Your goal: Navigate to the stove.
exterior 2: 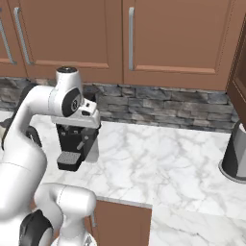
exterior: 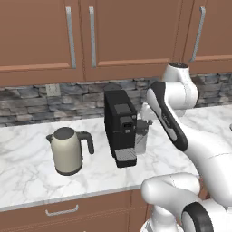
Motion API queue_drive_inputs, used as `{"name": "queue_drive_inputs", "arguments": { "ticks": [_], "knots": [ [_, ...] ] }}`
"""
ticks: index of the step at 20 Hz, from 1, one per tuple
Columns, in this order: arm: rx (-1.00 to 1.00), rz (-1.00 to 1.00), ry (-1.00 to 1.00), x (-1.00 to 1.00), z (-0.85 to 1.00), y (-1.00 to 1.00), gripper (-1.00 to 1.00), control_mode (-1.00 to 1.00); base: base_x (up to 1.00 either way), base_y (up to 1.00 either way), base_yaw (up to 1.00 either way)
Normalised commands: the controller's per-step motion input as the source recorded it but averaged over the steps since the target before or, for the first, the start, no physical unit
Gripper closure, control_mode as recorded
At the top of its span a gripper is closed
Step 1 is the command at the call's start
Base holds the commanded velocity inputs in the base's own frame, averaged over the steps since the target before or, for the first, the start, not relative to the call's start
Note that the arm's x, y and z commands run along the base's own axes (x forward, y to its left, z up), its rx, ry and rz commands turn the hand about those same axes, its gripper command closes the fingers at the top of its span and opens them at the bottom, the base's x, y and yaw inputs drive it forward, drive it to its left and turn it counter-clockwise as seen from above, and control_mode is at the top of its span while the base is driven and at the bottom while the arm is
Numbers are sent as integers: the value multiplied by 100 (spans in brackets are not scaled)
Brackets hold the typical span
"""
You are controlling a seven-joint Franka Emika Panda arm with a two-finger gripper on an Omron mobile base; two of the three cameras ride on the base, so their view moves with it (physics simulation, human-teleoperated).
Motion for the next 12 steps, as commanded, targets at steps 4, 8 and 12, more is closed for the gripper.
{"name": "queue_drive_inputs", "arguments": {
  "ticks": [4,8,12],
  "knots": [
    [0,0,0,-17,-13,0,-100,100,-49,0,0],
    [0,0,0,0,0,0,-100,100,-71,4,0],
    [0,0,0,0,0,0,-100,100,-56,30,-4]
  ]
}}
